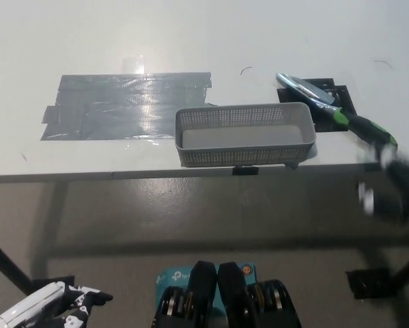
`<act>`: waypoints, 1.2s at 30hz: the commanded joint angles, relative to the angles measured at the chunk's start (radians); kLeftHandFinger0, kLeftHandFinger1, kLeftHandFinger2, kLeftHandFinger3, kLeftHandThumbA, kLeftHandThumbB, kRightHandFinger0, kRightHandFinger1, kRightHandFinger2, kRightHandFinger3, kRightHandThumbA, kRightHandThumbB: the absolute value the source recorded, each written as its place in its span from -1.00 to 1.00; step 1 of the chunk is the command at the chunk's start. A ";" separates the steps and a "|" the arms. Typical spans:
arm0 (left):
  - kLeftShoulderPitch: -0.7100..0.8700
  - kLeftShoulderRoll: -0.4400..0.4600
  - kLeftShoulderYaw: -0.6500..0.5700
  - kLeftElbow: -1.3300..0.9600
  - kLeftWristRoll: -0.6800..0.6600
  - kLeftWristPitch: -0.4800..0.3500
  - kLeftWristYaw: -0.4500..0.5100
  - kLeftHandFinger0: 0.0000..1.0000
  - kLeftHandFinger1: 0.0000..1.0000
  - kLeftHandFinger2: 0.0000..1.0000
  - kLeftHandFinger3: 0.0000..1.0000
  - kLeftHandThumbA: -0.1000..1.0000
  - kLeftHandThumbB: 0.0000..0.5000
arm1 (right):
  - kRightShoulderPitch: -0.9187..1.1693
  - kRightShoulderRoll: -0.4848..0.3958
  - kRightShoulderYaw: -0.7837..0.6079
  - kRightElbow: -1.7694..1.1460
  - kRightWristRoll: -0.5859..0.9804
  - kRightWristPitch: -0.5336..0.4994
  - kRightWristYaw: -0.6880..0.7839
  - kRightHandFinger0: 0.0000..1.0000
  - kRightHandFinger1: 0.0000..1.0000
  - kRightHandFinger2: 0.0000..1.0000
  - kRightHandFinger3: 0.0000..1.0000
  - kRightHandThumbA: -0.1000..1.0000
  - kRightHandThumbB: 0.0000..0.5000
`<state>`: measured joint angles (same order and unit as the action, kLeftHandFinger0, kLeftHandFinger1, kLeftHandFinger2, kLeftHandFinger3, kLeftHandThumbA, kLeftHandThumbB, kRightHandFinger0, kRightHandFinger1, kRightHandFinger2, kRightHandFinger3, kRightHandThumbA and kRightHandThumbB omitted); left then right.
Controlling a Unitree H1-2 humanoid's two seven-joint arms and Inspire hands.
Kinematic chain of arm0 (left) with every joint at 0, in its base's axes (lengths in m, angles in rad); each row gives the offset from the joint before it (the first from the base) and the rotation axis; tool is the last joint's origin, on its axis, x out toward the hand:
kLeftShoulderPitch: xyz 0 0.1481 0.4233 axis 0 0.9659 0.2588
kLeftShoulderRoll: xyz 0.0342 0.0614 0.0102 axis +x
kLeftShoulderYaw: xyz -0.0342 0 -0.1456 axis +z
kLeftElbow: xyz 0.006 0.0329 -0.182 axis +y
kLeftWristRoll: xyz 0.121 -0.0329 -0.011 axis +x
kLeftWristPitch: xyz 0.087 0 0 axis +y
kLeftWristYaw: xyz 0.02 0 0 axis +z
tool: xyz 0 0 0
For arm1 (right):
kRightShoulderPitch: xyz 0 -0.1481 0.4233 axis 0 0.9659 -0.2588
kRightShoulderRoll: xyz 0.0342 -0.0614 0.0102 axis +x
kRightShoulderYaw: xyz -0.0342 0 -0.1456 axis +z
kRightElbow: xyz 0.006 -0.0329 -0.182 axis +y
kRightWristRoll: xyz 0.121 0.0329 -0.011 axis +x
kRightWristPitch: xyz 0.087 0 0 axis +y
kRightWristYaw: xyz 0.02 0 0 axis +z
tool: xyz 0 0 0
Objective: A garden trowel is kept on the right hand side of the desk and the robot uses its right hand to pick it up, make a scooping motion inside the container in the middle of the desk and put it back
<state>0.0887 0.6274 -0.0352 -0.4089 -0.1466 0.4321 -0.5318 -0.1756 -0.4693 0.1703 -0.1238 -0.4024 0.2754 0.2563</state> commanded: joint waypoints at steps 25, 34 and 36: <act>-0.019 0.014 0.012 0.023 0.030 -0.096 0.008 0.93 0.71 0.64 1.00 1.00 0.70 | 0.164 -0.012 -0.090 -0.085 0.133 -0.111 0.028 1.00 1.00 1.00 1.00 -0.44 -0.39; -0.005 0.003 0.014 0.024 0.019 -0.087 0.010 0.96 0.74 0.68 1.00 1.00 0.65 | 0.173 -0.009 -0.091 -0.078 0.143 -0.115 0.036 1.00 1.00 1.00 1.00 -0.47 -0.38; -0.004 0.003 0.012 0.020 0.025 -0.089 0.011 0.96 0.75 0.68 1.00 1.00 0.72 | 0.168 -0.011 -0.090 -0.074 0.143 -0.119 0.038 1.00 1.00 1.00 1.00 -0.46 -0.38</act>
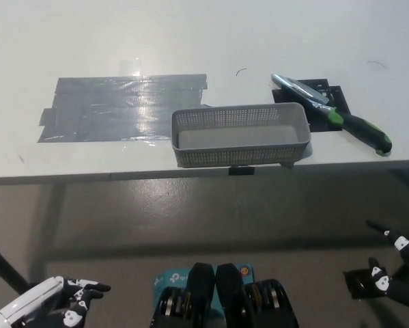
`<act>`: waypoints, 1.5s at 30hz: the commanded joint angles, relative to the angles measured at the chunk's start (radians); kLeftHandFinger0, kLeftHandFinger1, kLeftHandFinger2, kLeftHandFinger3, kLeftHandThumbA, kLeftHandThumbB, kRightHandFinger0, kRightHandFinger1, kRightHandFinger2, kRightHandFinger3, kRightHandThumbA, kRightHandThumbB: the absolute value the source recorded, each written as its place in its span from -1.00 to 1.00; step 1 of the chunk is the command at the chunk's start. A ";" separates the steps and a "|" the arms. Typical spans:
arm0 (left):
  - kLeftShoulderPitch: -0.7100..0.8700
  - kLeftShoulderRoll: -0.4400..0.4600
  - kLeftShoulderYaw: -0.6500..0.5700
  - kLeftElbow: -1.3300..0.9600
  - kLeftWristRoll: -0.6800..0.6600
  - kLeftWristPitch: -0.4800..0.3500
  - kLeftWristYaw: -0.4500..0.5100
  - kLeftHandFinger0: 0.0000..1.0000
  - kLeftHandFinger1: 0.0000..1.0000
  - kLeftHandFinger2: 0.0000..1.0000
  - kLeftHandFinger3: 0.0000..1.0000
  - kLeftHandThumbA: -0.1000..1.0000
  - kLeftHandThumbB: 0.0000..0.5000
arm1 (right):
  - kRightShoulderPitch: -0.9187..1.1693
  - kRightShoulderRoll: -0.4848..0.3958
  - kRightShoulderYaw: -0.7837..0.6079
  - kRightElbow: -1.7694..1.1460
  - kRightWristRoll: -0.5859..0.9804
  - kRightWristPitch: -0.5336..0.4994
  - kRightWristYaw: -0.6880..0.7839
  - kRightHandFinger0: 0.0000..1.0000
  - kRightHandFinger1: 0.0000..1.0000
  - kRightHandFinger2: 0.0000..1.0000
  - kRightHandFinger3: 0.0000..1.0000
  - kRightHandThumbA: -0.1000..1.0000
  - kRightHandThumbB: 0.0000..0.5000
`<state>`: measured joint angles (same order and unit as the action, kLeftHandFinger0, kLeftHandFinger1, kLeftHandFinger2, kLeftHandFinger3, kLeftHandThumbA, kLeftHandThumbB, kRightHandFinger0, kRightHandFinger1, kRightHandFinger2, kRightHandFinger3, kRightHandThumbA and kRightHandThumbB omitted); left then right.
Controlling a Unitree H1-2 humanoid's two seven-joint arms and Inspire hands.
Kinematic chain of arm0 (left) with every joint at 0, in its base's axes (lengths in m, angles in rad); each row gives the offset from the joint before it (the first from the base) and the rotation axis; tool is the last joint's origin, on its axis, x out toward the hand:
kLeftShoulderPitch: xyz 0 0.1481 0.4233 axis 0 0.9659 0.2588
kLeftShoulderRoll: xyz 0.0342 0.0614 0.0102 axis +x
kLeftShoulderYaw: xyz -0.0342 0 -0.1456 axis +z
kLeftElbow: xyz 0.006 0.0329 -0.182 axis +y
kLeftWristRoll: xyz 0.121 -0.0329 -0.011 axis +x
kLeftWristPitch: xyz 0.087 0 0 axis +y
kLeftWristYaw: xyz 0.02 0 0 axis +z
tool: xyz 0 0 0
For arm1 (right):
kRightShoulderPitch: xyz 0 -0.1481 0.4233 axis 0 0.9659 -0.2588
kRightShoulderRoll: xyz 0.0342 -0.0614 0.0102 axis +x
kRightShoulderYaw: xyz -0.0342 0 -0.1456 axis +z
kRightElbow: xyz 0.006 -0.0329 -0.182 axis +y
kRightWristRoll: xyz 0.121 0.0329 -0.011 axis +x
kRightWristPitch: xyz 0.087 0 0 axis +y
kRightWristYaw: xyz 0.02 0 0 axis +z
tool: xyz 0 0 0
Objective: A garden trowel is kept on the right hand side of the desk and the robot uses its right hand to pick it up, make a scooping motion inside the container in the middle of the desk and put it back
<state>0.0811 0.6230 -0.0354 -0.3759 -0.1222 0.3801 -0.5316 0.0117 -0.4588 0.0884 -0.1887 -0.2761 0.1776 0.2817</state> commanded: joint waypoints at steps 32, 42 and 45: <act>-0.006 -0.015 0.013 0.002 0.006 -0.046 0.010 0.97 0.77 0.69 1.00 1.00 0.67 | -0.019 -0.059 -0.013 -0.033 0.008 0.029 0.050 1.00 1.00 1.00 1.00 -0.32 -0.42; -0.011 -0.014 0.013 0.007 0.012 -0.048 0.012 0.97 0.77 0.68 1.00 1.00 0.75 | -0.031 -0.060 -0.009 -0.031 -0.007 0.048 0.058 1.00 1.00 1.00 1.00 -0.29 -0.40; -0.010 -0.013 0.014 0.003 0.011 -0.043 0.012 0.98 0.78 0.69 1.00 1.00 0.74 | -0.031 -0.059 -0.008 -0.033 -0.012 0.050 0.057 1.00 1.00 1.00 1.00 -0.33 -0.41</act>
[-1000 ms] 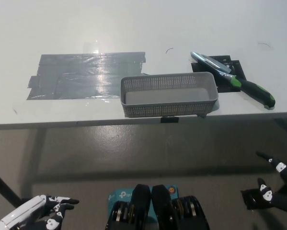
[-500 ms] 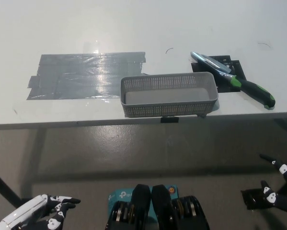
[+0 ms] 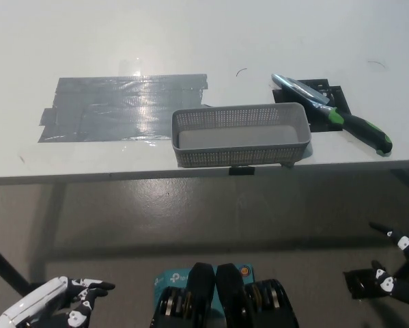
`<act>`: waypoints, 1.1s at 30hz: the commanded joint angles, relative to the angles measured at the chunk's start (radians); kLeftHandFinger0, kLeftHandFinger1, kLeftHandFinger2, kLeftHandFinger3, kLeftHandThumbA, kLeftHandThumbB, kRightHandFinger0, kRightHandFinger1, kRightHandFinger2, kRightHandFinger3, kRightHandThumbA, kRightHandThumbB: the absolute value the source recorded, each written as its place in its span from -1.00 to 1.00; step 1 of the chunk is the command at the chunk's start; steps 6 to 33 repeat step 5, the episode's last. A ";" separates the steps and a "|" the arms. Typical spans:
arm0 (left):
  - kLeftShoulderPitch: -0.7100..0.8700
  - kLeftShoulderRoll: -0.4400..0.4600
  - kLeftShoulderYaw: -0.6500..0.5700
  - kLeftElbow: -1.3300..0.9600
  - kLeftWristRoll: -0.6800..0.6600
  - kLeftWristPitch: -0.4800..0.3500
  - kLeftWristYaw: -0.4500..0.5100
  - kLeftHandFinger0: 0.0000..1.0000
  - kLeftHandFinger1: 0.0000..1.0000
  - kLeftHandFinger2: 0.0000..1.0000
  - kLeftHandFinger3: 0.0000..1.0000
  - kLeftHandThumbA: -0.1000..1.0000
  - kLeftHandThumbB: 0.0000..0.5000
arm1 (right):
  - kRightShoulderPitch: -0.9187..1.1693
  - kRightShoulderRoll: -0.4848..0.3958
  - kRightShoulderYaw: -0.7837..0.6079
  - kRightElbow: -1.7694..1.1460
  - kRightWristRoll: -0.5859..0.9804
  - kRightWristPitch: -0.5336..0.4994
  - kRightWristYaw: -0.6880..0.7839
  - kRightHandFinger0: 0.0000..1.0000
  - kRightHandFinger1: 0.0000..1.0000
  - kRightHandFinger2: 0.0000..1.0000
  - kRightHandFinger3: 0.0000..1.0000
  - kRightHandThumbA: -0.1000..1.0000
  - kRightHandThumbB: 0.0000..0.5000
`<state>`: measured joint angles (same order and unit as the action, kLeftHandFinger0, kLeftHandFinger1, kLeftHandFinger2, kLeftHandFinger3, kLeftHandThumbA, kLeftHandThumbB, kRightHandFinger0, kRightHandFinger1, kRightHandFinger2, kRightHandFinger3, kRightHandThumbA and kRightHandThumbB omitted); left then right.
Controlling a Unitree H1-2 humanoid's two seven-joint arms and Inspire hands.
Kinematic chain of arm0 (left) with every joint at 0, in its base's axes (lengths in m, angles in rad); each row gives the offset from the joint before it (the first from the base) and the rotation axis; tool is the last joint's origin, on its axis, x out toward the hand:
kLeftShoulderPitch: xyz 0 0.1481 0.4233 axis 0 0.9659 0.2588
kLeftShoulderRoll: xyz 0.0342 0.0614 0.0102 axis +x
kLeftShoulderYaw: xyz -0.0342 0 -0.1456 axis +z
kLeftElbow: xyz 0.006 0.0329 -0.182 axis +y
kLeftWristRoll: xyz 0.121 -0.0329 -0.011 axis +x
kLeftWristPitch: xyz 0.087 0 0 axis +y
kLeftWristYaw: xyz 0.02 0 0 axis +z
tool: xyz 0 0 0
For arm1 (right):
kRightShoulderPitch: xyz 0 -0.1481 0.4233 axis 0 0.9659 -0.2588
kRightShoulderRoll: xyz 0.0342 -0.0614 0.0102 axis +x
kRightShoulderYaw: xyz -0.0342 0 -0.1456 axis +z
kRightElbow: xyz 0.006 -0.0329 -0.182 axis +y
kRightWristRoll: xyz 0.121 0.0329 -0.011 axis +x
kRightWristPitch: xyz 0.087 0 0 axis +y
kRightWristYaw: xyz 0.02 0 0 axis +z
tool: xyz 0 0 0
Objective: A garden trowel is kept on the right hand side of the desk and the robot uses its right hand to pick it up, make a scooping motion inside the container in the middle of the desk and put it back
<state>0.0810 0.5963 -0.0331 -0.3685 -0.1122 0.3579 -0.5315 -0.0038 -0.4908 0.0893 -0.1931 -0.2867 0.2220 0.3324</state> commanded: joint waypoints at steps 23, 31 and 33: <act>-0.033 0.008 0.011 0.008 -0.004 -0.014 0.012 1.00 0.82 0.73 1.00 1.00 0.73 | -0.040 -0.033 -0.010 -0.021 0.001 0.019 0.018 1.00 1.00 1.00 1.00 -0.30 -0.38; -0.033 0.008 0.011 0.008 -0.004 -0.014 0.012 1.00 0.82 0.73 1.00 1.00 0.73 | -0.040 -0.033 -0.010 -0.021 0.001 0.019 0.018 1.00 1.00 1.00 1.00 -0.30 -0.38; -0.033 0.008 0.011 0.008 -0.004 -0.014 0.012 1.00 0.82 0.73 1.00 1.00 0.73 | -0.040 -0.033 -0.010 -0.021 0.001 0.019 0.018 1.00 1.00 1.00 1.00 -0.30 -0.38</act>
